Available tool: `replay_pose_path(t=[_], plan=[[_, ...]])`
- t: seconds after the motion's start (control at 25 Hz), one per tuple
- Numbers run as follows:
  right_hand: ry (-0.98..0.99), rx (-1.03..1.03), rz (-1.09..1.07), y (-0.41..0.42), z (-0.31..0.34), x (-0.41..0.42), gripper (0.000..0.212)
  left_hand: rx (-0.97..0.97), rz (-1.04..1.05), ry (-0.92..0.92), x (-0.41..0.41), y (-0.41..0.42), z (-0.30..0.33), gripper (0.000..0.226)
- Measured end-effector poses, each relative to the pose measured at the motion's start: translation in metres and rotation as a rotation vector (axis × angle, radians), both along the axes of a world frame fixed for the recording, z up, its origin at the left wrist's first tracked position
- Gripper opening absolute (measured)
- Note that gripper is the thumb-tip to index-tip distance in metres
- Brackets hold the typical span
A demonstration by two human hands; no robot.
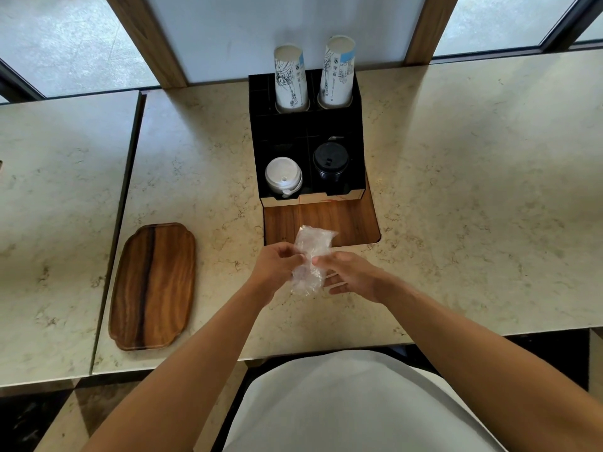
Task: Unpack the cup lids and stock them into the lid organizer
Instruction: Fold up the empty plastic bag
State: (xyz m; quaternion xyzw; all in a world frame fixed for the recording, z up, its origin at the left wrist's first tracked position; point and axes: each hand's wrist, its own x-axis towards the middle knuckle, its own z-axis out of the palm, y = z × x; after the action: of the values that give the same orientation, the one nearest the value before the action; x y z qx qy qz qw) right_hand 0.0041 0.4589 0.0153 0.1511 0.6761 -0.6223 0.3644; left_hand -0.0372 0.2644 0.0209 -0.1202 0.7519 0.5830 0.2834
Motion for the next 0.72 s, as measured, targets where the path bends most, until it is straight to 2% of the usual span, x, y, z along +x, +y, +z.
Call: replay_pose_path(t=[0.2,0.28,0.36,0.48,0.56,0.72], plan=[[0.015,0.003,-0.167,-0.008,0.002,-0.003,0.033,-0.002,0.017,-0.002,-0.001,0.001,0.001,0.004],[0.041,0.039,-0.15,-0.01,0.006,-0.003,0.028,-0.015,0.008,0.016,0.001,-0.001,0.002,0.004],[0.028,0.029,-0.158,-0.011,0.01,-0.002,0.029,-0.07,-0.002,0.074,0.004,-0.001,0.001,0.005],[-0.004,-0.026,-0.212,-0.016,0.015,-0.002,0.058,-0.157,-0.019,0.164,0.009,0.0,0.004,0.005],[0.069,0.053,-0.229,-0.02,0.015,-0.002,0.069,-0.128,-0.029,0.171,0.01,0.002,0.006,0.004],[0.089,0.099,-0.314,-0.021,0.011,-0.006,0.05,-0.067,0.008,0.139,0.011,0.0,0.012,0.006]])
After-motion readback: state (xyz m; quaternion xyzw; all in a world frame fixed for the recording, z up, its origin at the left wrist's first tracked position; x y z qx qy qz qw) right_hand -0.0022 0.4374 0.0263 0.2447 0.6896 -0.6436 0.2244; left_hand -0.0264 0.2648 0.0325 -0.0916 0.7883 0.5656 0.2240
